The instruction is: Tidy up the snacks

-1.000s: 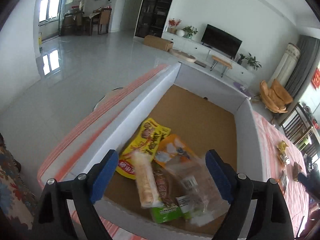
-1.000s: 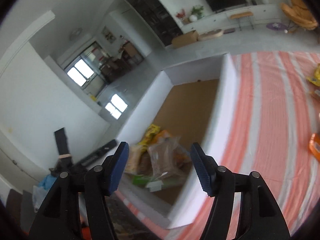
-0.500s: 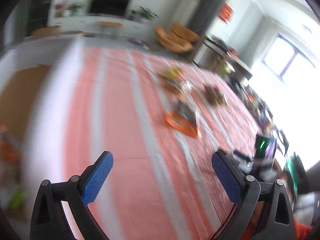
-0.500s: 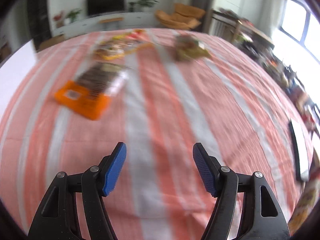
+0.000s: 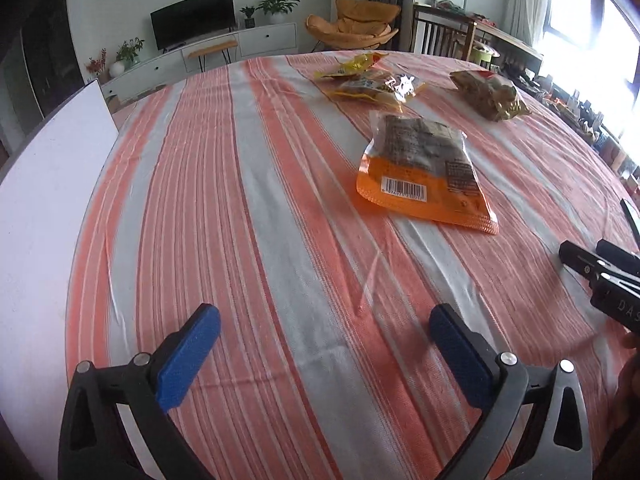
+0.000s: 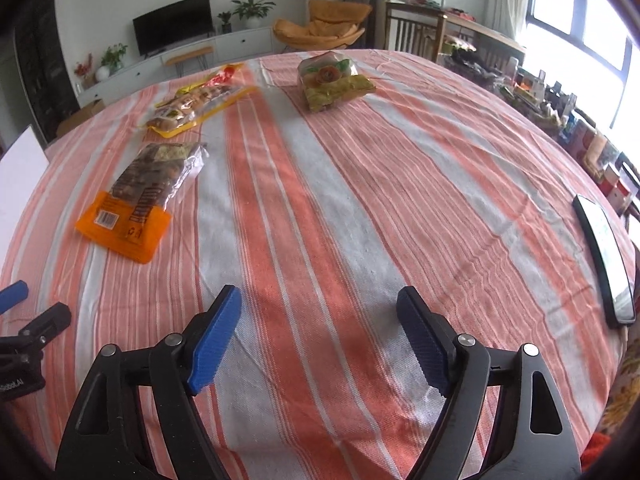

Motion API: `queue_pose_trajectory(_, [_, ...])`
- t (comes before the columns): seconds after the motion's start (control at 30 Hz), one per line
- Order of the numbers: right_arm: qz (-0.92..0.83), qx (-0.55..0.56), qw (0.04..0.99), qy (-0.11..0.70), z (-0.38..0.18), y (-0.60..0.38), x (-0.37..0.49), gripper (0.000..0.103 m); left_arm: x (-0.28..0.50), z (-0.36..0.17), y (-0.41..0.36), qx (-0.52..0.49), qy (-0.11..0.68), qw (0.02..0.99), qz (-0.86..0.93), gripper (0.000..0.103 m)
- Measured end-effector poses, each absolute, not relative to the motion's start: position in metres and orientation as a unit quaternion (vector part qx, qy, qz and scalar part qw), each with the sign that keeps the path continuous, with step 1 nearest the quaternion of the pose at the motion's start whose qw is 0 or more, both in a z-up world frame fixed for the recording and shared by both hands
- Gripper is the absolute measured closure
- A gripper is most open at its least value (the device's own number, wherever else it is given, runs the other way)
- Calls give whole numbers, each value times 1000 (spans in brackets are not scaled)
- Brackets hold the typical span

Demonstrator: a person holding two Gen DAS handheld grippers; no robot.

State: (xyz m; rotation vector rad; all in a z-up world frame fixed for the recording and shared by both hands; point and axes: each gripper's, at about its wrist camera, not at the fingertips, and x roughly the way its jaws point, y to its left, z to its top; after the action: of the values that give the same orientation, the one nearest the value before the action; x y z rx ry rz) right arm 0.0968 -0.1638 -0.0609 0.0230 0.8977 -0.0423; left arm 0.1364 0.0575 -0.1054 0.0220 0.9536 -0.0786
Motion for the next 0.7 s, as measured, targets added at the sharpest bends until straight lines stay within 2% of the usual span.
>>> queue_pose_trajectory(0.7, [-20, 10, 900, 434, -61, -162, 96, 19, 137, -104, 57, 11, 459, 888, -38, 0])
